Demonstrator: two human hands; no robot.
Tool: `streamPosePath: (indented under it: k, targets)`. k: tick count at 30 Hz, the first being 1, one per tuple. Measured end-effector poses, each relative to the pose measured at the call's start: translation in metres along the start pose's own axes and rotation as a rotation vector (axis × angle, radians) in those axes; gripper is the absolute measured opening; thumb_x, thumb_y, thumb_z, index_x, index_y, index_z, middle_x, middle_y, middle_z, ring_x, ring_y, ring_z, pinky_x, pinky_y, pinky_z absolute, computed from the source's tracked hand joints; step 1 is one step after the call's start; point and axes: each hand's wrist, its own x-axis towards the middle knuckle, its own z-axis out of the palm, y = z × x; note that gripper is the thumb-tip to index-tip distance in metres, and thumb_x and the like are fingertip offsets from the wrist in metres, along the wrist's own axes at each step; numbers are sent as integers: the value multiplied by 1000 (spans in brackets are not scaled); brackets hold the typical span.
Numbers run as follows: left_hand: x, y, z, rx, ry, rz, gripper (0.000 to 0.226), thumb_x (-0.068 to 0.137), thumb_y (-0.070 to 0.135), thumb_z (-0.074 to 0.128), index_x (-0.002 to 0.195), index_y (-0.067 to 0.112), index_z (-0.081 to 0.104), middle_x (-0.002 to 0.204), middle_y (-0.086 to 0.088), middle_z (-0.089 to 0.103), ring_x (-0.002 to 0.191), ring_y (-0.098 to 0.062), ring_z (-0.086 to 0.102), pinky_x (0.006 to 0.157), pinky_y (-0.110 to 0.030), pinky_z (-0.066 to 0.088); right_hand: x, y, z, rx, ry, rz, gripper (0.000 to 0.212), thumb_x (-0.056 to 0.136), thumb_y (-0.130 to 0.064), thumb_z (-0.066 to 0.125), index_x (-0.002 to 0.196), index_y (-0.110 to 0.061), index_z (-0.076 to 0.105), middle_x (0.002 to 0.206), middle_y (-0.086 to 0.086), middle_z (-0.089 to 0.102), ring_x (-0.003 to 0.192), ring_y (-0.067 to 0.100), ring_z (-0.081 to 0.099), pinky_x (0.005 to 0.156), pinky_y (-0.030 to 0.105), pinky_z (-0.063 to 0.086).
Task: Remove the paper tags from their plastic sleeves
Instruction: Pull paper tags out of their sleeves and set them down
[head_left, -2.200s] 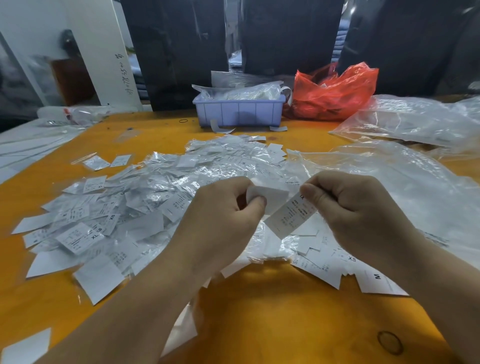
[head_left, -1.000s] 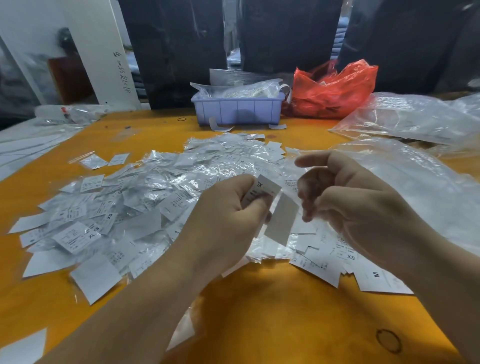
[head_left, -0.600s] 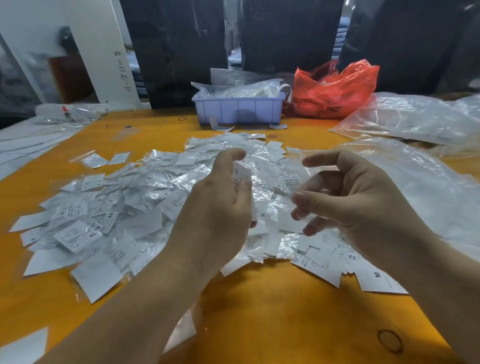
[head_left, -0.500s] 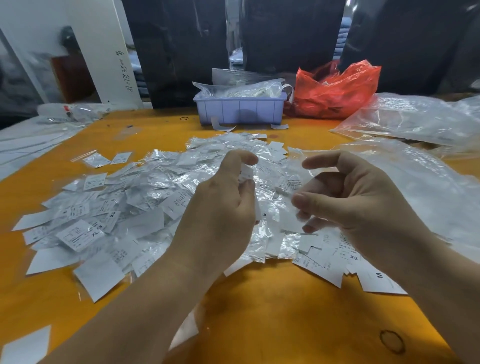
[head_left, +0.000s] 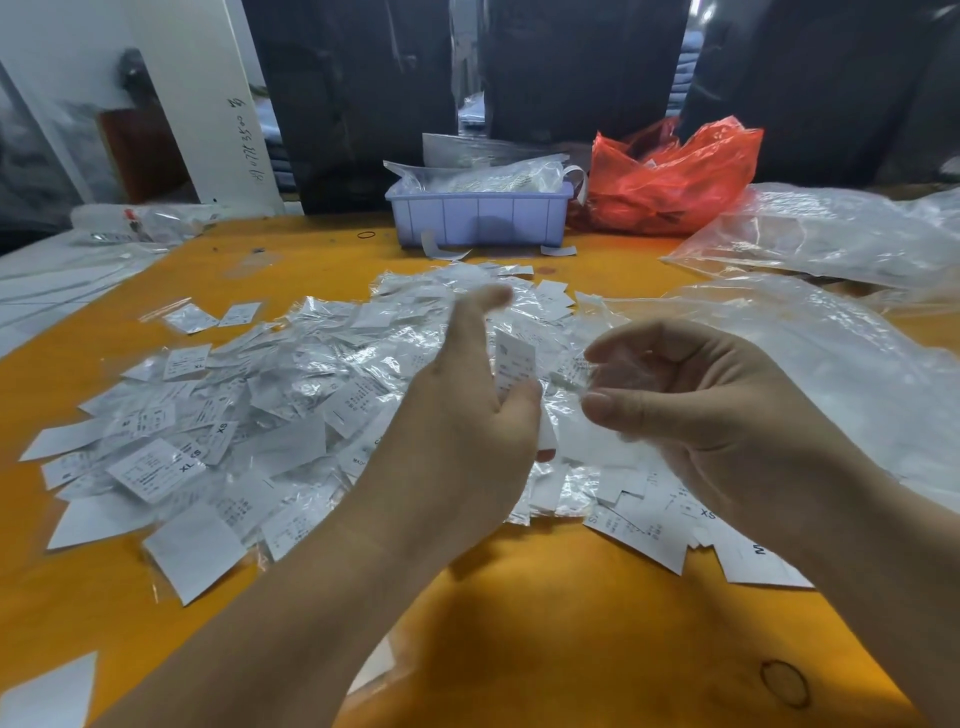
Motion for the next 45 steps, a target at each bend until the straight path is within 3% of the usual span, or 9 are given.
streamPosePath:
  k: [4, 6, 12, 19, 28, 32, 36, 40, 45]
  targets:
    - [1, -2, 2, -16, -176, -14, 28, 98, 14, 48, 93, 40, 57, 61, 9, 66, 43, -8, 47, 42, -25, 38, 1, 2, 1, 61, 13, 22, 38, 48, -15, 82, 85, -17, 75, 69, 10, 68, 54, 16, 58, 49, 24, 47]
    - [3, -2, 2, -53, -198, 2, 27, 97, 13, 49, 91, 36, 61, 60, 9, 64, 48, -14, 47, 45, -28, 37, 1, 2, 2, 63, 34, 5, 38, 47, -17, 83, 84, -16, 76, 69, 11, 69, 52, 17, 57, 47, 25, 46]
    - [3, -3, 1, -144, -265, 20, 8, 96, 29, 60, 90, 25, 65, 55, 20, 61, 49, 7, 54, 45, -4, 35, -1, 2, 3, 0, 80, -40, 46, 50, -20, 80, 92, -5, 68, 72, 14, 68, 57, 21, 59, 49, 26, 49]
    - [5, -5, 1, -267, -288, 22, 14, 83, 36, 63, 91, 26, 69, 68, 10, 69, 55, 0, 58, 49, -10, 41, -1, 4, 1, -75, 103, 1, 49, 51, -28, 78, 90, -1, 66, 69, 7, 64, 58, 16, 60, 54, 24, 51]
    - [7, -5, -6, -132, -184, 21, 11, 79, 30, 56, 76, 25, 64, 63, 6, 65, 53, -2, 56, 50, -14, 42, 2, -5, -17, -257, -199, 246, 26, 71, -22, 72, 85, 0, 71, 72, 8, 64, 62, 13, 56, 56, 23, 47]
    - [3, -2, -2, -18, -176, 57, 11, 78, 31, 51, 80, 30, 62, 68, 9, 66, 59, -10, 57, 54, -29, 47, 0, -6, -14, -302, -285, 286, 20, 72, -20, 72, 80, -2, 71, 65, 6, 58, 57, 12, 49, 54, 24, 41]
    - [2, -3, -3, -56, -108, 44, 20, 92, 23, 49, 100, 41, 54, 63, 7, 62, 50, 1, 52, 43, -12, 36, 2, -5, -15, -197, -178, 219, 20, 65, -23, 75, 72, -6, 69, 56, 4, 49, 51, 13, 43, 50, 24, 38]
    - [2, -4, -1, -87, -111, 3, 42, 98, 24, 55, 127, 46, 35, 69, 5, 64, 52, 1, 57, 45, -12, 40, 4, -4, -18, -20, -49, 185, 19, 58, -24, 79, 67, -10, 68, 56, 5, 45, 50, 13, 40, 46, 23, 38]
    - [4, -3, -1, -68, -130, 31, 9, 97, 19, 57, 100, 24, 64, 60, 12, 63, 43, 2, 51, 44, -7, 34, 6, -2, -16, 98, 38, 172, 16, 59, -23, 78, 64, -13, 67, 58, 5, 44, 48, 12, 40, 44, 22, 37]
